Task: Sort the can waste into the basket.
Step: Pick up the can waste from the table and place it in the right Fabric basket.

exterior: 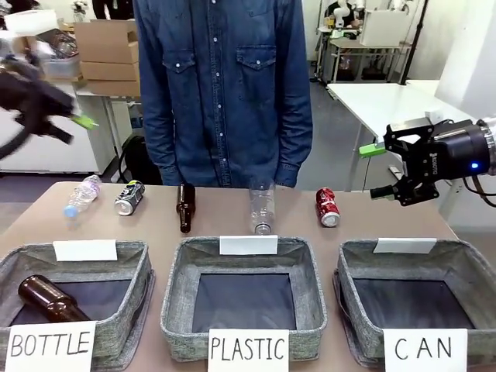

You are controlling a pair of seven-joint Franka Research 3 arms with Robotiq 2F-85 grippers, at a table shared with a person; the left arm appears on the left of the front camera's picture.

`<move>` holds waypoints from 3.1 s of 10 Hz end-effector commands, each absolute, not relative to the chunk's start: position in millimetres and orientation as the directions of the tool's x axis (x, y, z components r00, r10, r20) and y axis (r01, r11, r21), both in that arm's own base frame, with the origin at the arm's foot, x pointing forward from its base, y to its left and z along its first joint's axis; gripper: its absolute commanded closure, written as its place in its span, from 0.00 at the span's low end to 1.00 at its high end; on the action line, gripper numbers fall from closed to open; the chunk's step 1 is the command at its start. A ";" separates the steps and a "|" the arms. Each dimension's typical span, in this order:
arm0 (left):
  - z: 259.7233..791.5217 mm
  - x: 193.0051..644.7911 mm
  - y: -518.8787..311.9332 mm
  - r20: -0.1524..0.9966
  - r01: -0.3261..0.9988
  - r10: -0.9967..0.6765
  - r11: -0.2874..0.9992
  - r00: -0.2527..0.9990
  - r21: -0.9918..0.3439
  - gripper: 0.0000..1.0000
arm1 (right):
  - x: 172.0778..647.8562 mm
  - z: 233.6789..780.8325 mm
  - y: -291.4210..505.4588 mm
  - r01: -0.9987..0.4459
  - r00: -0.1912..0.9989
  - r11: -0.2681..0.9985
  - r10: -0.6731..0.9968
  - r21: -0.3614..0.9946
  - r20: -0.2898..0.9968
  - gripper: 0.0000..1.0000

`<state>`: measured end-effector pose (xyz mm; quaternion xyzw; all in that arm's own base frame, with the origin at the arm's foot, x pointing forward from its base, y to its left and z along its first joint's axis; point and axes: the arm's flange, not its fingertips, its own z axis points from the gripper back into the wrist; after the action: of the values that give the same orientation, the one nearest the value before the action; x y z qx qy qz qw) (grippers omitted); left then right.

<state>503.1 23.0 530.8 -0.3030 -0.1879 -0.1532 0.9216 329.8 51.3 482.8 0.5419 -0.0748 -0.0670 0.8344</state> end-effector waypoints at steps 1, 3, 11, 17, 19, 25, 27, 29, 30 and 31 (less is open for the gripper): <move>515.6 563.0 -17.9 0.281 0.290 -0.181 0.862 0.942 -0.416 0.00 | 331.7 486.0 54.2 0.037 0.978 0.377 -0.205 0.926 0.045 0.00; 482.5 615.1 -51.7 0.178 0.202 -0.153 0.930 0.972 -0.306 0.00 | 331.7 486.0 54.2 0.037 0.978 0.377 -0.205 0.926 0.045 0.00; 348.4 666.7 -58.9 -0.012 0.118 -0.121 0.980 0.993 -0.162 0.00 | 331.7 486.0 54.2 0.037 0.978 0.377 -0.205 0.926 0.045 0.00; 326.5 675.0 -60.6 -0.021 0.079 -0.082 0.988 0.996 -0.136 0.19 | 331.7 486.0 54.2 0.037 0.978 0.377 -0.205 0.926 0.045 0.00; 327.9 673.7 -60.9 -0.019 0.078 -0.081 0.989 0.997 -0.122 0.77 | 331.7 486.0 54.2 0.037 0.978 0.377 -0.205 0.926 0.045 0.00; 341.7 668.9 -51.0 0.027 0.039 -0.036 0.988 0.999 -0.149 1.00 | 331.7 486.0 54.2 0.037 0.978 0.377 -0.205 0.926 0.045 0.00; 395.6 637.2 -15.3 0.107 0.090 -0.065 0.963 0.992 -0.255 1.00 | 331.7 486.0 54.2 0.037 0.978 0.377 -0.205 0.926 0.045 0.00; 461.8 570.2 19.3 0.191 0.229 -0.174 0.919 0.966 -0.319 1.00 | 331.7 486.0 54.2 0.037 0.978 0.377 -0.205 0.926 0.045 0.00; 486.1 530.6 32.8 0.234 0.343 -0.275 0.877 0.933 -0.336 1.00 | 331.7 486.0 54.2 0.037 0.978 0.377 -0.205 0.926 0.045 0.00; 496.5 503.0 37.5 0.255 0.416 -0.343 0.842 0.904 -0.343 1.00 | 331.7 486.0 54.2 0.037 0.978 0.377 -0.205 0.926 0.045 0.00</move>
<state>542.7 30.5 501.6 -0.1748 -0.1003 -0.1459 0.9686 330.0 51.2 483.2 0.5421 -0.0750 -0.0671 0.8342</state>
